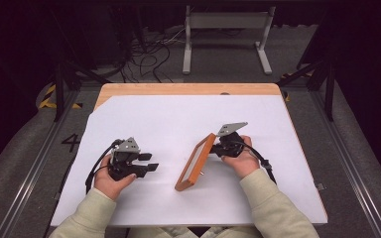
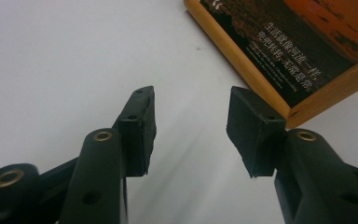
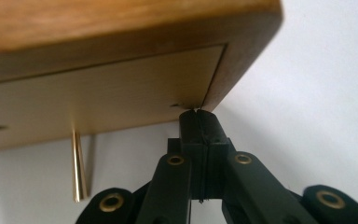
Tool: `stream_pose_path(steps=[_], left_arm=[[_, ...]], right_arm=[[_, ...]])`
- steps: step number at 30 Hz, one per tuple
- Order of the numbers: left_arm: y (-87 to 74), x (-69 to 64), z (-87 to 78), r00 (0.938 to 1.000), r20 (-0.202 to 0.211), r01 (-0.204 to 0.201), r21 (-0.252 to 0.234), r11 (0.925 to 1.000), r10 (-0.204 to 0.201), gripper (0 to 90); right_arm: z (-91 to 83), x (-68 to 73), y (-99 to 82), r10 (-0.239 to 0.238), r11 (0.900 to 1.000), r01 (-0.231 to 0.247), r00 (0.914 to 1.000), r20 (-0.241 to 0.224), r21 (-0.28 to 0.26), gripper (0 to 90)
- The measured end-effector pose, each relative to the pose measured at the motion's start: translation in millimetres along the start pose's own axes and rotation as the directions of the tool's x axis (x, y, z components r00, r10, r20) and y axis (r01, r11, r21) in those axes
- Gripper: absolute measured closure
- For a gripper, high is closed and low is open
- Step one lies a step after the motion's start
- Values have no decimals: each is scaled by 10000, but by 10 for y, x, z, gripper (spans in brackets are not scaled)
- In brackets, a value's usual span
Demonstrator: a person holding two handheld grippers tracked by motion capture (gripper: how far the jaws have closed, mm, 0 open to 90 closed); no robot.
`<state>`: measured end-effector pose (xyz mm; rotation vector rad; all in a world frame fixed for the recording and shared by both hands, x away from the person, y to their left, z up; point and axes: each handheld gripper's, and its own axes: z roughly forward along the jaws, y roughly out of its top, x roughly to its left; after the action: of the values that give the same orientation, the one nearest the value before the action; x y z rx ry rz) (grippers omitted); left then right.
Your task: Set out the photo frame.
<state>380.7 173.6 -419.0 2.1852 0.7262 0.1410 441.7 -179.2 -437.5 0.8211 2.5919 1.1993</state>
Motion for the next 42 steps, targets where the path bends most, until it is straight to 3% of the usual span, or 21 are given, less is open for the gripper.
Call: stream_pose_path(steps=[7,14,18,27,34,41,42], left_arm=[[3,-25,43,9999,166,-20,204,9998,16,598],[24,-71,121,9997,230,-23,561,9984,10,777],[45,-130,182,9980,633,-115,752,9971,67,892],[77,-262,401,9918,1168,-707,1689,9831,512,898],[66,-326,529,9856,1523,-1004,1805,9784,730,898],[77,-438,630,9747,2034,-1404,2362,9615,923,899],[81,-449,634,9762,1978,-1360,2397,9613,888,899]], right_arm=[[-2,-4,29,-92,10000,91,9996,280,12,900],[-251,10,-48,-85,10000,81,9967,803,57,900],[-461,2,-122,27,9999,-17,9952,981,-102,900],[-762,0,-233,261,9989,-206,9902,1372,-416,900],[-857,-4,-323,372,9986,-311,9888,1447,-438,900],[-916,3,-366,405,9984,-339,9876,1518,-457,900],[-922,5,-370,414,9983,-347,9873,1531,-462,900]])
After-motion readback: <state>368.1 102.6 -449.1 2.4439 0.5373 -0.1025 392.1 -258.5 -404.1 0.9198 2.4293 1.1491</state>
